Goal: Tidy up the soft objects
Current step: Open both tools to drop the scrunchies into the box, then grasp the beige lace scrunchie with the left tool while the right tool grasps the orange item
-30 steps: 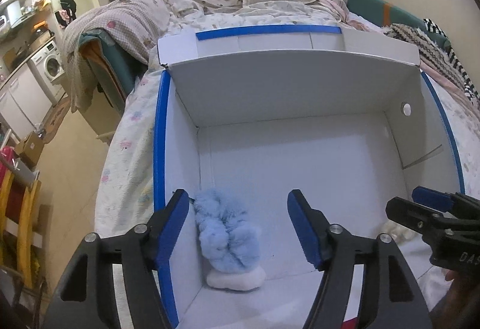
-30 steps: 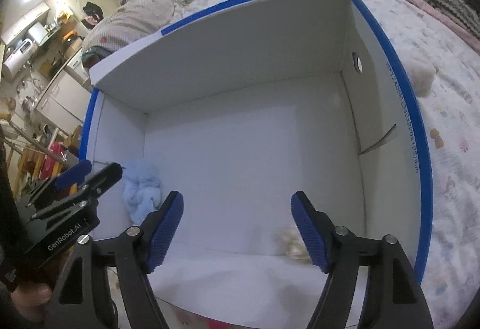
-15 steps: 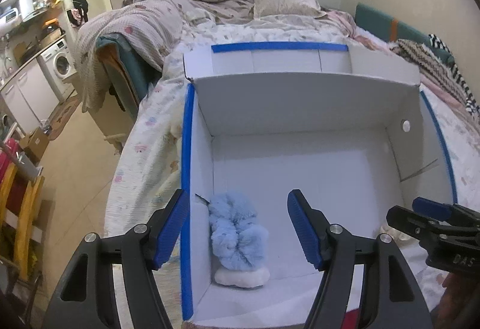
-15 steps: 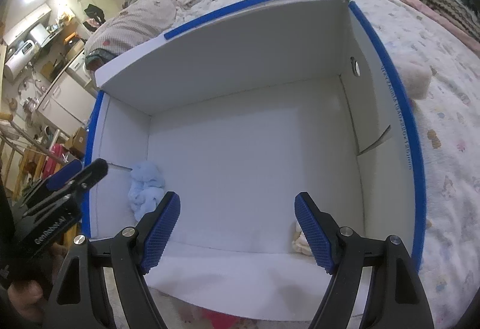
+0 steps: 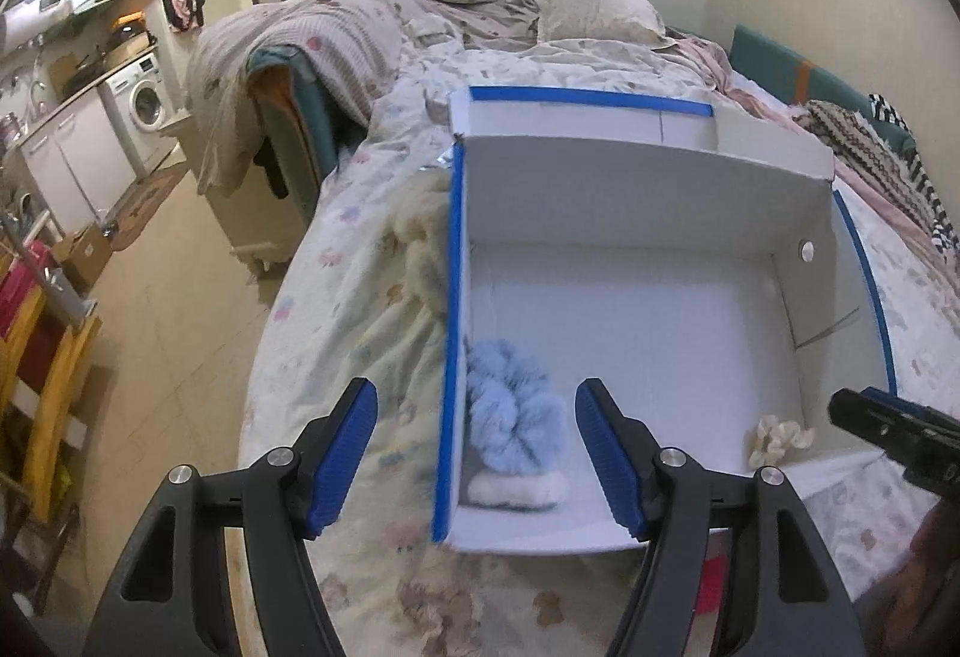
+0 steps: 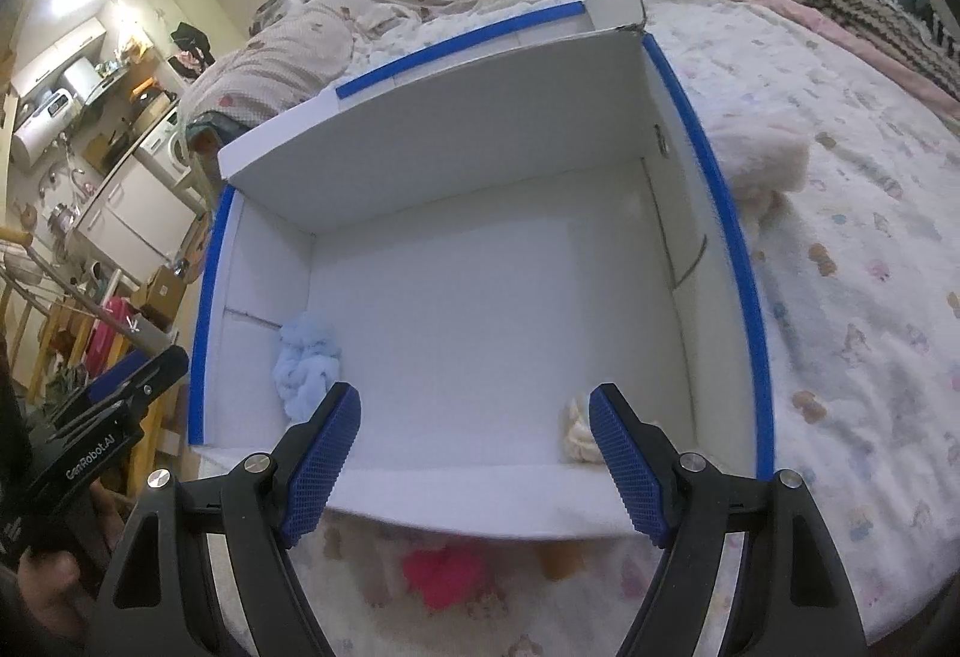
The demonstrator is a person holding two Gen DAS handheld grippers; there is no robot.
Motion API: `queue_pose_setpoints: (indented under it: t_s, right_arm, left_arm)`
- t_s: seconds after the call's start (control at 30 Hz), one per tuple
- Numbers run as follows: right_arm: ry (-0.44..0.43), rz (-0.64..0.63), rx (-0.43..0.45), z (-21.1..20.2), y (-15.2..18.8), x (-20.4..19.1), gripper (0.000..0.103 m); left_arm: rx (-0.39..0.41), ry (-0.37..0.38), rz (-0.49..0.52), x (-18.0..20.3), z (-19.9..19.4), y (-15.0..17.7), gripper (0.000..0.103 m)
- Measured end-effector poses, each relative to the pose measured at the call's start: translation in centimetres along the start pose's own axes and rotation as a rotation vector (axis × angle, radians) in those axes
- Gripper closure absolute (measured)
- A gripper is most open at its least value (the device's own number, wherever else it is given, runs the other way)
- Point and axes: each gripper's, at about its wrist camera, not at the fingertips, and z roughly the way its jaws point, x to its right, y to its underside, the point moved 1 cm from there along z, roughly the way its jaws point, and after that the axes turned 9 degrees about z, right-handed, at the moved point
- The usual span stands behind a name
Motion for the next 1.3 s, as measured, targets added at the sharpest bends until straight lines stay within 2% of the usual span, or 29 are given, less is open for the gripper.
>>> queue_pose_setpoints:
  t_s: [0.4, 0.77, 0.87, 1.07, 1.17, 1.3]
  right_arm:
    - [0.004, -0.017, 0.004, -2.7, 3.4, 0.6, 0.02]
    - [0.023, 0.004, -0.031, -2.9, 5.3, 1.4, 0.02]
    - [0.034, 0.007, -0.043, -2.6, 5.6, 1.3, 0.02]
    - [0.053, 0.015, -0.067, -1.8, 5.7, 1.4, 0.02]
    - [0.063, 0.024, -0.082, -1.3, 5.7, 1.6, 0.02]
    - [0.069, 0.055, -0.105, -0.8, 5.7, 2.3, 0.02]
  left_arm:
    - [-0.022, -0.027, -0.019, -1.6, -2.4, 4.1, 0.037]
    - [-0.075, -0.045, -0.065, -3.7, -2.6, 6.7, 0.037]
    - [-0.118, -0.042, -0.082, -4.3, -1.8, 7.4, 0.037]
    - [-0.291, 0.011, -0.157, -5.5, 1.4, 9.7, 0.037]
    - [-0.382, 0.074, -0.16, -4.7, 3.2, 10.7, 0.037]
    - [-0.45, 0.088, -0.148, -3.6, 4.8, 11.6, 0.037]
